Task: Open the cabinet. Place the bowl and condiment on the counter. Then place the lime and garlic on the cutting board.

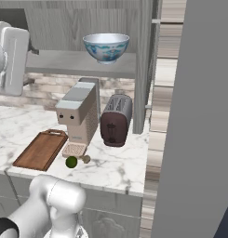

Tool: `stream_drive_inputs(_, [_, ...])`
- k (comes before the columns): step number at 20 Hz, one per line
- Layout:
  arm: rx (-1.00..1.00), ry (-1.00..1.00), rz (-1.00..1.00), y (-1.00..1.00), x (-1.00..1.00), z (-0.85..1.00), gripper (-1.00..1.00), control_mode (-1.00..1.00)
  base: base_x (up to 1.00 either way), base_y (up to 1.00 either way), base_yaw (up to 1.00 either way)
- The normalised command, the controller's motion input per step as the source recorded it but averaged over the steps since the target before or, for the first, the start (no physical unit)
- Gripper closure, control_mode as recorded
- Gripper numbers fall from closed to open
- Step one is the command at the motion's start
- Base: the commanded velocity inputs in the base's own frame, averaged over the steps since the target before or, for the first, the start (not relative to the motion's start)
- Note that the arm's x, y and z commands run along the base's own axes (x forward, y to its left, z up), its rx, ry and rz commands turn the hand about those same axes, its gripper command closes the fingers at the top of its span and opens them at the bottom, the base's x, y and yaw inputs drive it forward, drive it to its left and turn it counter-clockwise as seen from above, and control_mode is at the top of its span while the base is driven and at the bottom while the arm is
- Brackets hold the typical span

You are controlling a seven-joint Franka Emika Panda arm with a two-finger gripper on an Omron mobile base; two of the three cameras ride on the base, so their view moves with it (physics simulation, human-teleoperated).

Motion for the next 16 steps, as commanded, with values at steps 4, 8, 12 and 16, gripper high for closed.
stream_drive_inputs(4, [0.09,-0.01,0.0,-0.19,0.31,0.0,-1.0,-1.0,0.0,0.0,0.0])
stream_drive_inputs(8, [0.1,0.0,0.0,-0.22,0.31,0.0,-1.0,-1.0,0.0,0.0,0.0])
stream_drive_inputs(12, [0.09,0.0,0.0,-0.09,0.35,0.0,-1.0,-1.0,0.0,0.0,0.0])
stream_drive_inputs(16, [0.07,-0.01,0.0,-0.01,0.4,0.0,-1.0,-1.0,0.0,0.0,0.0])
